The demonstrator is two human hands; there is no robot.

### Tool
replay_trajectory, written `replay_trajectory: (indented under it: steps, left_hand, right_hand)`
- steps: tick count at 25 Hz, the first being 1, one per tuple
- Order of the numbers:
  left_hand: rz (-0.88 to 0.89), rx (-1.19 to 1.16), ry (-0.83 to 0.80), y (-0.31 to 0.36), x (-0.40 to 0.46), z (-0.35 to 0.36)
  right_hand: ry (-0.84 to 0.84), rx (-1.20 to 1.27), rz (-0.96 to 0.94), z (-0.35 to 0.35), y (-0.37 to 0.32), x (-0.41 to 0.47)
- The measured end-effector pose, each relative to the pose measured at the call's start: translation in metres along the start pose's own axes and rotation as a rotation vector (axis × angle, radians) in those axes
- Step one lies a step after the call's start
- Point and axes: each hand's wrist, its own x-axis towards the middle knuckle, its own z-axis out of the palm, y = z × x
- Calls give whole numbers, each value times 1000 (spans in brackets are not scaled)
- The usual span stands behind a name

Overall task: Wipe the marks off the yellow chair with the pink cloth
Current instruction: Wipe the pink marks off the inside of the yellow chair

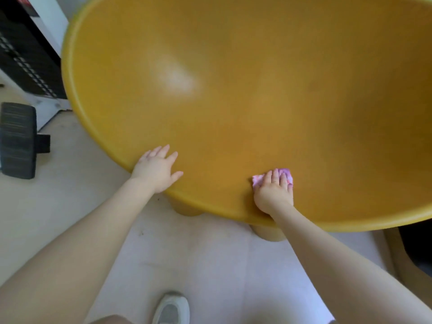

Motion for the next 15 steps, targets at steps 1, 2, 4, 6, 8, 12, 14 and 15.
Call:
replay_trajectory:
  steps: [1, 2, 4, 6, 8, 12, 14, 15]
  left_hand:
    - [-6, 20, 10, -12, 5, -3]
    - [-8, 39, 20, -24, 10, -6]
    - [4, 68, 38, -39, 22, -14]
    - [48, 88, 59, -48, 36, -22]
    - [105, 103, 77, -56, 54, -31]
    - [165, 72, 126, -76, 97, -56]
    - [185, 83, 109, -85, 116, -71]
    - [198, 101, 88, -89, 125, -79]
  right_hand:
    - [4, 19, 11, 4, -18, 1]
    - [17, 36, -34, 14, -42, -1]
    - [56, 142, -247, 39, -99, -10]
    - [35, 293, -482, 55, -153, -26]
    - [-34, 417, -648, 47, -187, -21]
    - [8, 674, -575, 10, -189, 19]
    - [154, 889, -272, -11, -184, 39]
    - [205, 974, -138, -21, -183, 47]
